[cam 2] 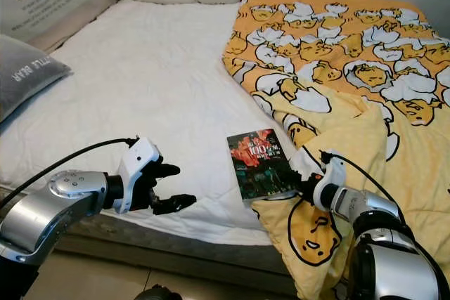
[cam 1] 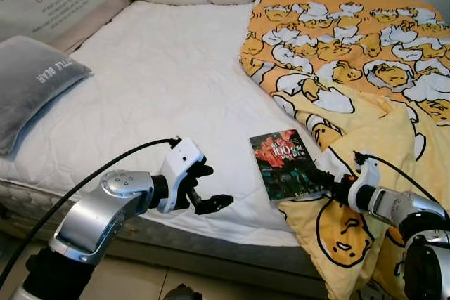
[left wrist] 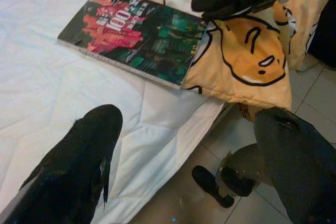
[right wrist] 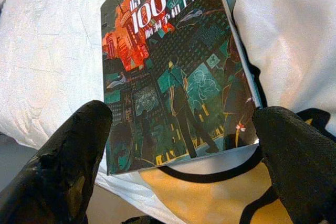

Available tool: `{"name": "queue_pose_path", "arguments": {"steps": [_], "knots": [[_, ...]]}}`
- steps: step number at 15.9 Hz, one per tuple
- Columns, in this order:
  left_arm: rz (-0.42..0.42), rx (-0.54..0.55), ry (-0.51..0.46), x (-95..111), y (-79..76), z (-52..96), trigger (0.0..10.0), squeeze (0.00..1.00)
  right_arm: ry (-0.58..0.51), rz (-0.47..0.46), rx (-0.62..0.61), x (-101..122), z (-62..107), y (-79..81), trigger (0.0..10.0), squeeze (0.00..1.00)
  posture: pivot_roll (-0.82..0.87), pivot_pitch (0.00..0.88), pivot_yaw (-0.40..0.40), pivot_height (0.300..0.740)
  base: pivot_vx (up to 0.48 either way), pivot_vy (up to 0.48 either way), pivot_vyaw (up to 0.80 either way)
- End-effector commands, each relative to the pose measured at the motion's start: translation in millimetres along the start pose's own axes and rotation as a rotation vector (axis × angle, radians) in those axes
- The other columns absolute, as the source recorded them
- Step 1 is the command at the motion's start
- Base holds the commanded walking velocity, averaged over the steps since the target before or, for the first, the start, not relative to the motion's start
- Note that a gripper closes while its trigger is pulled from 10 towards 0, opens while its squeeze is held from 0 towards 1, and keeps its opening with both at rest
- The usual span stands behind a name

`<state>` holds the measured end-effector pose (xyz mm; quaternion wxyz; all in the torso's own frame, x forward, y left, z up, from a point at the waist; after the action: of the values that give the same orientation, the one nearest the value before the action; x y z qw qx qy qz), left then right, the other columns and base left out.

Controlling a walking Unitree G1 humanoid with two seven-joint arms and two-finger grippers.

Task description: Clean up the room

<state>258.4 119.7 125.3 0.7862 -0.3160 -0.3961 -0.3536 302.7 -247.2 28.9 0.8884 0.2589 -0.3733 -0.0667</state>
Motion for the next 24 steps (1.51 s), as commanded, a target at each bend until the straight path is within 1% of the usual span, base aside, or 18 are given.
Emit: {"name": "queue_pose_path", "arguments": {"steps": [1,15,16,18,22,23,24], "knots": [[-0.008,-0.001,-0.003,2.0,-0.3,3.1,10.0,0.01,-0.028,-0.006,0.022,4.9,-0.8,3.2,10.0,0.0,0.06,0.0,0.057,0.74,0.0,0.0,0.0],[-0.008,-0.001,-0.003,2.0,-0.3,3.1,10.0,0.01,-0.028,-0.006,0.022,4.9,-0.8,3.2,10.0,0.0,0.06,0.0,0.057,0.74,0.0,0.0,0.0],[-0.003,-0.021,0.019,0.1,-4.1,7.1,10.0,0.01,-0.009,-0.03,-0.004,-15.9,-3.4,-2.5,10.0,0.0,0.1,0.0,0.12,0.74,0.0,0.0,0.0],[0.002,-0.044,0.044,-1.9,-8.0,11.9,10.0,0.02,0.009,-0.056,-0.044,-40.7,-4.9,-8.9,10.0,0.0,0.09,0.0,0.118,0.74,0.0,0.0,0.0],[0.006,-0.037,0.041,-1.5,-7.6,12.6,10.0,0.01,0.017,-0.037,-0.048,-40.7,-6.3,-7.9,10.0,0.0,0.11,0.0,0.107,0.74,0.0,0.0,0.0],[0.009,-0.035,0.041,-1.7,-7.9,14.0,10.0,0.01,0.004,-0.039,-0.052,-40.6,-6.7,-8.0,10.0,0.0,0.11,0.0,0.106,0.74,0.0,0.0,0.0],[0.015,-0.031,0.037,-1.2,-7.6,15.2,10.0,0.0,-0.027,-0.065,-0.049,-39.1,-7.5,-7.3,10.0,0.0,0.11,0.0,0.106,0.74,0.0,0.0,0.0]]}}
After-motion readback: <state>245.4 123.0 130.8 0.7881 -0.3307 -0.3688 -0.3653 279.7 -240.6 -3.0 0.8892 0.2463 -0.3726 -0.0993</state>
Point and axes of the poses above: a point about 5 cm out from each wrist's last joint towards the gripper, its own z axis pointing back from the gripper into the wrist, its own x axis along the axis of the wrist's last joint, y = z × x, the point moved 1 cm from there along -z, pointing out of the wrist towards the gripper, and after that the axes turned 8 degrees about z, right-handed, at the moved point
